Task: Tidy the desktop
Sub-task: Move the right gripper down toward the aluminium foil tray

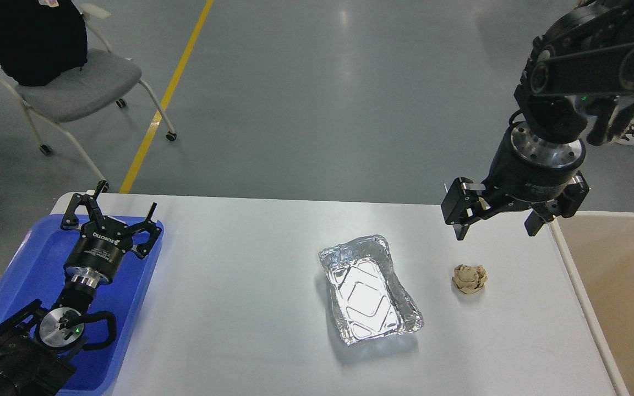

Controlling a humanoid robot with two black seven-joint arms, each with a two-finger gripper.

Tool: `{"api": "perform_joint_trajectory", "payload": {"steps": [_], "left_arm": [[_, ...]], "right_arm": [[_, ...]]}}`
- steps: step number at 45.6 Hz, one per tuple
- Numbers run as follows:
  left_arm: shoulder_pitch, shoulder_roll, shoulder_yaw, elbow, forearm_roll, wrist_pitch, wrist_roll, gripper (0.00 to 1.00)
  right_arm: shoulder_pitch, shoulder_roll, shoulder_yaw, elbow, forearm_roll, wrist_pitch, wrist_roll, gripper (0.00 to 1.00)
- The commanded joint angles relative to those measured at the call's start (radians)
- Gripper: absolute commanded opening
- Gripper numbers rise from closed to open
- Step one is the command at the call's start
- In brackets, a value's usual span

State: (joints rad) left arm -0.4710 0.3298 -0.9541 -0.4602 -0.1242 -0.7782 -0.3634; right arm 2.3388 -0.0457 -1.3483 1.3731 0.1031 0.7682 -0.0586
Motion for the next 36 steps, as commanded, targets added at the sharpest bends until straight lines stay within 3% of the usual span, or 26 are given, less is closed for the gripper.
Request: {"api": "perform_joint_trajectory", "payload": {"steps": [1, 15, 26, 36], "left_arm": [[0.000, 0.000, 0.000, 0.000, 0.000, -0.001, 0.000, 0.99], [0.000, 0.000, 0.000, 0.000, 0.000, -0.001, 0.000, 0.99], [0.002, 0.000, 0.000, 0.000, 0.000, -0.001, 0.000, 0.99], [0.002, 0.000, 0.000, 0.000, 0.000, -0.001, 0.000, 0.99]], "right_arm": [[-0.116, 0.046, 0.052, -0.127, 0.004, -0.035, -0.001, 1.00], [-0.335, 0.046, 0.078, -0.287, -0.026, -0.181, -0.001, 1.00], [-0.489, 0.046, 0.100, -0.332, -0.224, -0.316, -0.001, 1.00], [-0.575, 0.046, 0.159, -0.381, -0.221, -0.357, -0.001, 1.00]]}}
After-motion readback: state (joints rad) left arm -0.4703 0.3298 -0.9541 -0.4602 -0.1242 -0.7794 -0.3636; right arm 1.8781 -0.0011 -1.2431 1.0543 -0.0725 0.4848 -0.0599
